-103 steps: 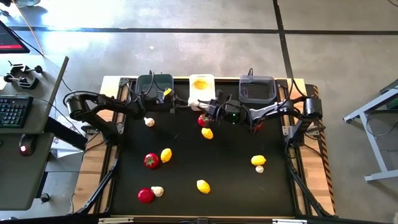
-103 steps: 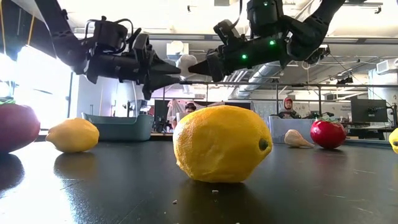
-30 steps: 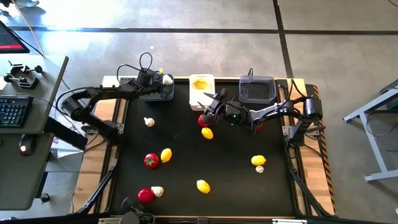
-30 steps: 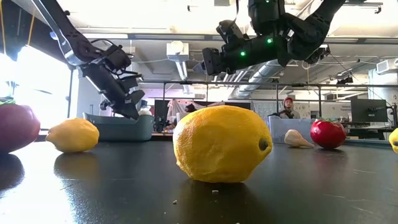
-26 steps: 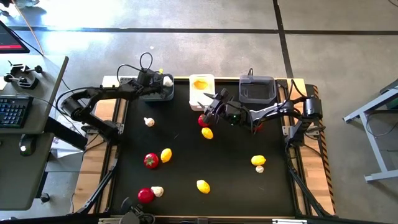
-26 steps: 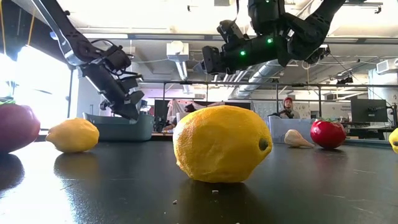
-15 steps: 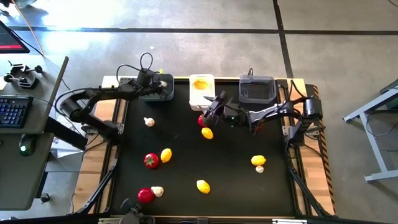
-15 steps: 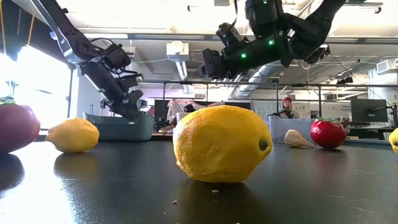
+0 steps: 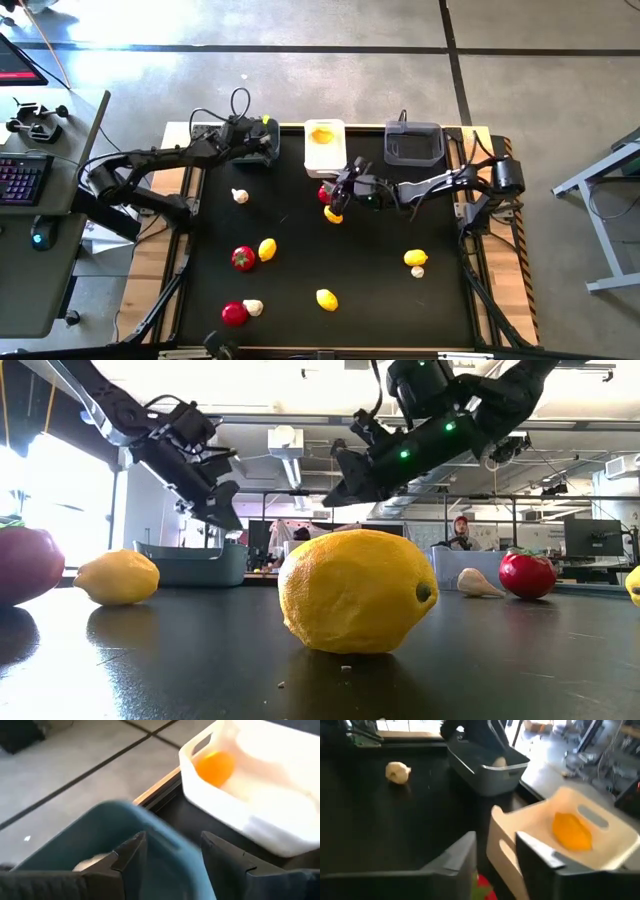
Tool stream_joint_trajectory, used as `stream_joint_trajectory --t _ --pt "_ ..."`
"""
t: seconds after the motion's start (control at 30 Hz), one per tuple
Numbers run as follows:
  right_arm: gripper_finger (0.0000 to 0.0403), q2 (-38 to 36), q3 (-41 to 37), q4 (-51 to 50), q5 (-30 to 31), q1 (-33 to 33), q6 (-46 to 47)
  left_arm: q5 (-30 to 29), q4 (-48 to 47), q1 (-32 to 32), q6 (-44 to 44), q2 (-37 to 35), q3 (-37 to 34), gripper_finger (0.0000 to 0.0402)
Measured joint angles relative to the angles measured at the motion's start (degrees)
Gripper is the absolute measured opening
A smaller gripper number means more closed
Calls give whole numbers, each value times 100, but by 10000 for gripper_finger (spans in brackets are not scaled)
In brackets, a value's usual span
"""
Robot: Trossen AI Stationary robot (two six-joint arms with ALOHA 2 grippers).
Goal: Sort produce into baskets
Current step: Put the red tomato into the transparent bin
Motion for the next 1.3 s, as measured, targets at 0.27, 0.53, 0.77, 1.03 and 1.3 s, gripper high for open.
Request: stream_joint_trajectory --t 0.27,0.53,0.77,1.03,1.3 --pt "23 -388 0 -972 -847 -70 829 7 2051 -499 -48 -2 -761 120" --pt "159 -324 0 -1473 -922 -87 1433 17 3906 -859 100 -2 -1571 90" --pt "292 -324 0 -1445 -627 -92 1968 16 4157 -1005 41 -2 -1729 85" --pt "341 -322 0 -1423 -530 -101 1904 13 4182 -1038 11 -1 -1729 85" --pt "342 17 14 -1214 -526 -101 1834 12 4410 -1038 10 0 -1729 85"
